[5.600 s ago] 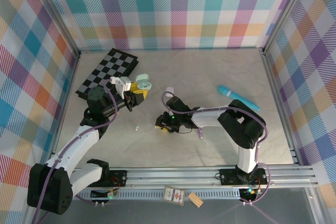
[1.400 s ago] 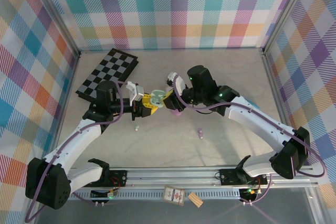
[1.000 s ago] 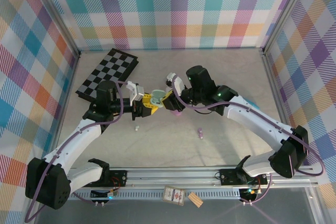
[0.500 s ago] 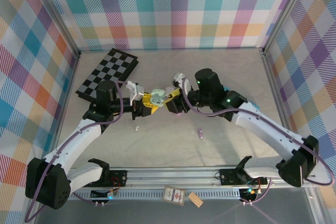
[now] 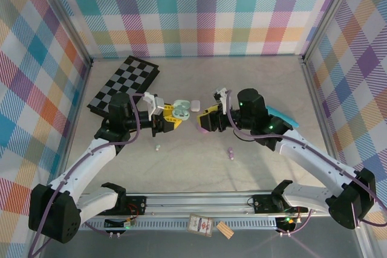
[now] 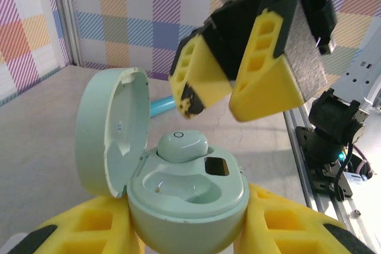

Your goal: Insert the wireless bluetooth earbuds into the charging case

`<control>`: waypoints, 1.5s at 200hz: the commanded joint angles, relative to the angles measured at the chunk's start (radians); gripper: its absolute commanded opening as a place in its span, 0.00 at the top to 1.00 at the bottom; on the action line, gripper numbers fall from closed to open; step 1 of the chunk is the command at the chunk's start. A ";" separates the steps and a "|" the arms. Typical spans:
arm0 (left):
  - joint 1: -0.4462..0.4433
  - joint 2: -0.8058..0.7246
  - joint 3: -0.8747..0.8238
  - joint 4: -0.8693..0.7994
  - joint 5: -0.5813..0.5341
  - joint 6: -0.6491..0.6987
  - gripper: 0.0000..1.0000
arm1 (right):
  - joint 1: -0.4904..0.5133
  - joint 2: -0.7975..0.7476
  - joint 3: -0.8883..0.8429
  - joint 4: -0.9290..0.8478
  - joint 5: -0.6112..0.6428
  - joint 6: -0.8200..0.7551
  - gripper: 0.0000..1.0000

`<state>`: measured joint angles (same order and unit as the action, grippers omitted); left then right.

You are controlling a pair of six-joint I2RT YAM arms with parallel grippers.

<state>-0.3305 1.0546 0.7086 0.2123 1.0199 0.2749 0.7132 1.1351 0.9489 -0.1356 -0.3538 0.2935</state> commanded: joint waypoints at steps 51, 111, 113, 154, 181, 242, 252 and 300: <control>0.004 -0.033 -0.014 0.033 0.040 0.032 0.66 | -0.001 0.082 0.073 0.135 -0.144 0.104 0.40; 0.004 -0.031 -0.014 0.038 0.058 0.031 0.66 | -0.001 0.149 0.128 0.162 -0.156 0.161 0.41; 0.004 -0.031 -0.014 0.038 0.059 0.030 0.66 | -0.001 0.150 0.128 0.161 -0.154 0.163 0.41; 0.004 -0.028 -0.013 0.048 0.061 0.025 0.66 | -0.001 0.174 0.137 0.126 -0.130 0.158 0.44; 0.005 -0.029 -0.011 0.058 0.055 0.020 0.66 | -0.001 0.163 0.133 0.091 -0.115 0.143 0.50; 0.004 -0.015 -0.011 0.062 0.040 0.024 0.66 | 0.023 0.104 0.169 0.002 -0.037 0.075 0.43; 0.004 -0.015 -0.012 0.062 0.039 0.026 0.66 | 0.033 0.103 0.178 -0.014 -0.019 0.066 0.43; 0.004 -0.024 -0.005 -0.001 0.023 0.079 0.66 | 0.073 0.122 0.229 -0.074 0.047 0.029 0.55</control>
<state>-0.3305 1.0431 0.7074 0.2230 1.0351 0.2913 0.7689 1.2579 1.1271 -0.1604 -0.3492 0.3656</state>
